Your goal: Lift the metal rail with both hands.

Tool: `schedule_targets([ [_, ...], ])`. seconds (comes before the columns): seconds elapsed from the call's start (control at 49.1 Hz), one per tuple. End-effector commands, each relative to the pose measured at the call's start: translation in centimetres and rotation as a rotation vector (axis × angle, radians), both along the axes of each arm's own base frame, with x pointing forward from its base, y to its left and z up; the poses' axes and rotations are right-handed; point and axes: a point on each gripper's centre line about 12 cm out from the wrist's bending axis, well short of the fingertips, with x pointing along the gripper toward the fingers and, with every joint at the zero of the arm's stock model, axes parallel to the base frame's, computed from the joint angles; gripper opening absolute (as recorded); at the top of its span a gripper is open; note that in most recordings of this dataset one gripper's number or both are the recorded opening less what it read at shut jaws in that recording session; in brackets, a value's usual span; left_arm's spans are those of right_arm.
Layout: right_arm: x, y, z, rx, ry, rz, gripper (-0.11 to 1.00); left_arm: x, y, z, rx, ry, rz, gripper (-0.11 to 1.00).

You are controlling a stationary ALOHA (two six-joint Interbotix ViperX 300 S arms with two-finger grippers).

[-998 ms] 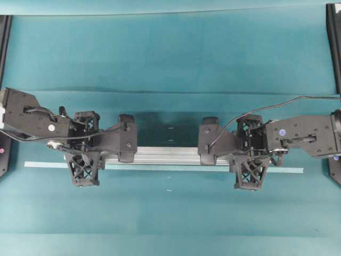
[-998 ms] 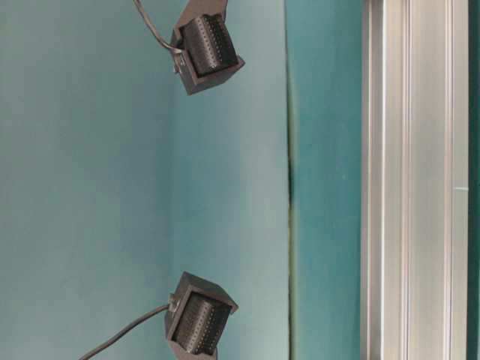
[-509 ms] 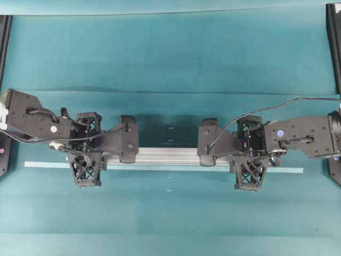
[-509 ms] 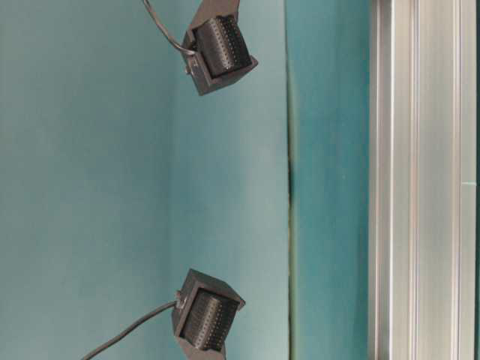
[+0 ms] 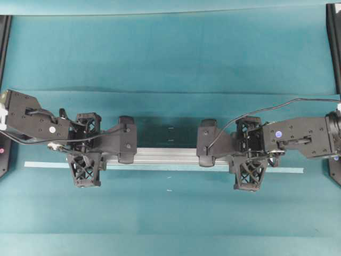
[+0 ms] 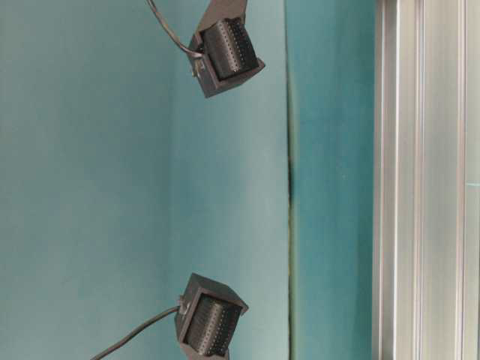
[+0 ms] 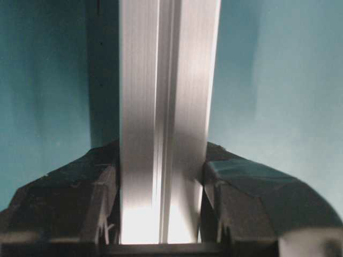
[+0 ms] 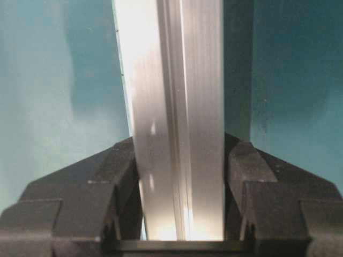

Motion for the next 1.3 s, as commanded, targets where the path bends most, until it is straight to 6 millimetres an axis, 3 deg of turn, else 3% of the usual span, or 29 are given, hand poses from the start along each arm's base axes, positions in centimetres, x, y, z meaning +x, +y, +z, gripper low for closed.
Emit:
schedule_targets([
  [0.0, 0.4, 0.0, 0.0, 0.003, -0.015, -0.006, 0.38, 0.6, 0.1, 0.4, -0.005, -0.049, 0.007, 0.29],
  [0.55, 0.6, -0.1, 0.0, 0.004, -0.037, -0.008, 0.38, 0.3, 0.1, 0.2, -0.008, -0.061, 0.014, 0.29],
  [0.611, 0.7, -0.1, 0.0, 0.004, -0.041, -0.008, 0.44, 0.3, 0.1, 0.2, -0.010, -0.061, 0.019, 0.42],
  [0.733, 0.8, 0.0, 0.1, 0.004, -0.050, -0.008, 0.78, 0.2, 0.0, 0.3, -0.007, -0.066, 0.006, 0.80],
  [0.835, 0.9, 0.0, 0.1, 0.005, -0.057, -0.007, 0.98, 0.1, 0.0, 0.4, -0.006, -0.066, 0.005, 0.98],
  [1.12, 1.0, -0.2, 0.3, 0.005, -0.070, -0.013, 0.99, -0.3, 0.0, 0.9, -0.006, -0.078, 0.005, 0.98],
  [1.283, 1.2, -0.8, 3.1, 0.009, -0.147, -0.040, 0.99, -0.7, 0.0, 2.4, -0.008, -0.089, 0.012, 0.98],
])
